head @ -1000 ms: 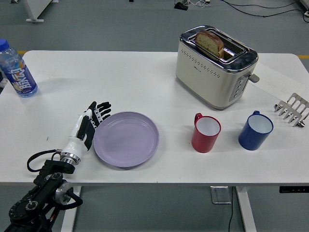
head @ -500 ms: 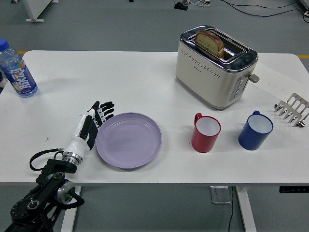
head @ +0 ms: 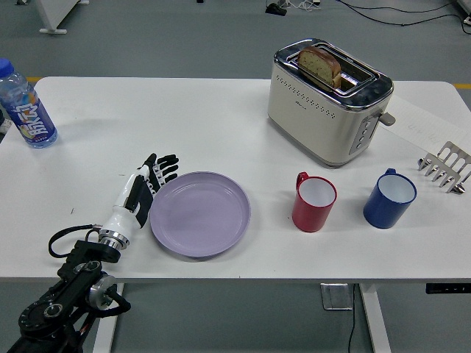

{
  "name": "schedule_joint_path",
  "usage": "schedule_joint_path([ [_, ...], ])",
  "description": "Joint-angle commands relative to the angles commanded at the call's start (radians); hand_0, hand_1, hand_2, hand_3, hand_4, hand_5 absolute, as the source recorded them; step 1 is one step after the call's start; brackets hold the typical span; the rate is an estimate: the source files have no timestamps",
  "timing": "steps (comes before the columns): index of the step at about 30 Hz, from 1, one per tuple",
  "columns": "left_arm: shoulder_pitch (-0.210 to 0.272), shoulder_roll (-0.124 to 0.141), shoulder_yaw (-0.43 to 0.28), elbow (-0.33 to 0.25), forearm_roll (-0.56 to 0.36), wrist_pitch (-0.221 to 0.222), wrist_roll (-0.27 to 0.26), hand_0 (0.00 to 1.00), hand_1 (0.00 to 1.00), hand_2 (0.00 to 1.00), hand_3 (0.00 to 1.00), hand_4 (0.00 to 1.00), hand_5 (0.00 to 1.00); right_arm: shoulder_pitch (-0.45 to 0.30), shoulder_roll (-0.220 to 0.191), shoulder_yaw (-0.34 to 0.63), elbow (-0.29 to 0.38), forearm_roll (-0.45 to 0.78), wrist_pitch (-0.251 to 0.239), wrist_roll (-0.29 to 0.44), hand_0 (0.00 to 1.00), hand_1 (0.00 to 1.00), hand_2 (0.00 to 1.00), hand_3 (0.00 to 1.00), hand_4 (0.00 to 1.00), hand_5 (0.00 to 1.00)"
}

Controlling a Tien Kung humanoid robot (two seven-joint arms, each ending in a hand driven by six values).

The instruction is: Push plate across desktop

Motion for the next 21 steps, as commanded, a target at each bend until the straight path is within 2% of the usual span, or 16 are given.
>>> schedule_joint_path([
  [21, -0.003, 0.000, 0.039, -0.007, -0.010, -0.003, 0.001, 0.809, 0.833, 0.812, 0.717, 0.567, 0.998, 0.004, 0.000, 0.010, 0.000, -0.009, 0.000, -0.001, 0.704, 0.720, 0.788, 0.738, 0.334, 0.264],
])
